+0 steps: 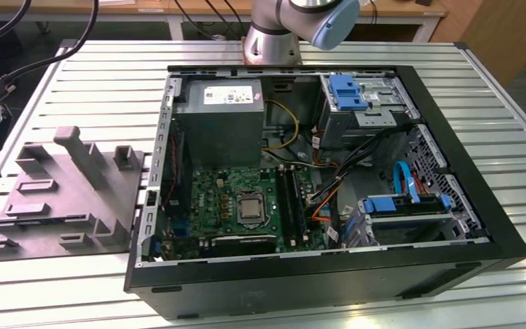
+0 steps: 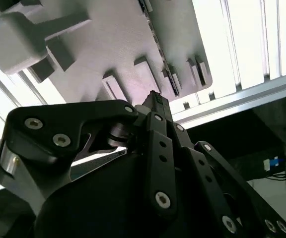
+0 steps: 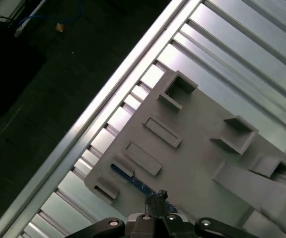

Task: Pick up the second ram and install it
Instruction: 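Pick up the second ram and move it above second insertion slot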

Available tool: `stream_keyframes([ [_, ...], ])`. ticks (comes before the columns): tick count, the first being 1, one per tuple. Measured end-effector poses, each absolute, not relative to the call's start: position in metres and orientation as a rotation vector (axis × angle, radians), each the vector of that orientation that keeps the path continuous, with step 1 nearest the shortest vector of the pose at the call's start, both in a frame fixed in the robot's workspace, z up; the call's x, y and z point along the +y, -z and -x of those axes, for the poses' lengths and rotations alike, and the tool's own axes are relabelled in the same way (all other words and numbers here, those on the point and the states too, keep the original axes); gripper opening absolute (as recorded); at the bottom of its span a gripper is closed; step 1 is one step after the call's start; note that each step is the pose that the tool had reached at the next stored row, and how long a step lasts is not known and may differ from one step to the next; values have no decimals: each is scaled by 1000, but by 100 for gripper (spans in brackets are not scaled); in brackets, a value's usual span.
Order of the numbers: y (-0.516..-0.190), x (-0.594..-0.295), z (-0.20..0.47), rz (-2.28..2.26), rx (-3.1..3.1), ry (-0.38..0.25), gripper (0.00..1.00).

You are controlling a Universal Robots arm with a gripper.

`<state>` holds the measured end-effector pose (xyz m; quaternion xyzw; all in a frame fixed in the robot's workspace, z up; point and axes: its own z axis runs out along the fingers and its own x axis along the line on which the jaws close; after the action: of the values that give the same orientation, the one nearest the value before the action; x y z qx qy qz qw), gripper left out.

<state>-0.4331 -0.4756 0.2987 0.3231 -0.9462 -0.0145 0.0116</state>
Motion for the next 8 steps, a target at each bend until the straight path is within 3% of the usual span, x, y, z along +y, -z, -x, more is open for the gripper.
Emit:
stream_keyframes([
  [8,-298,-476,433,-1218,-2868,43,10],
])
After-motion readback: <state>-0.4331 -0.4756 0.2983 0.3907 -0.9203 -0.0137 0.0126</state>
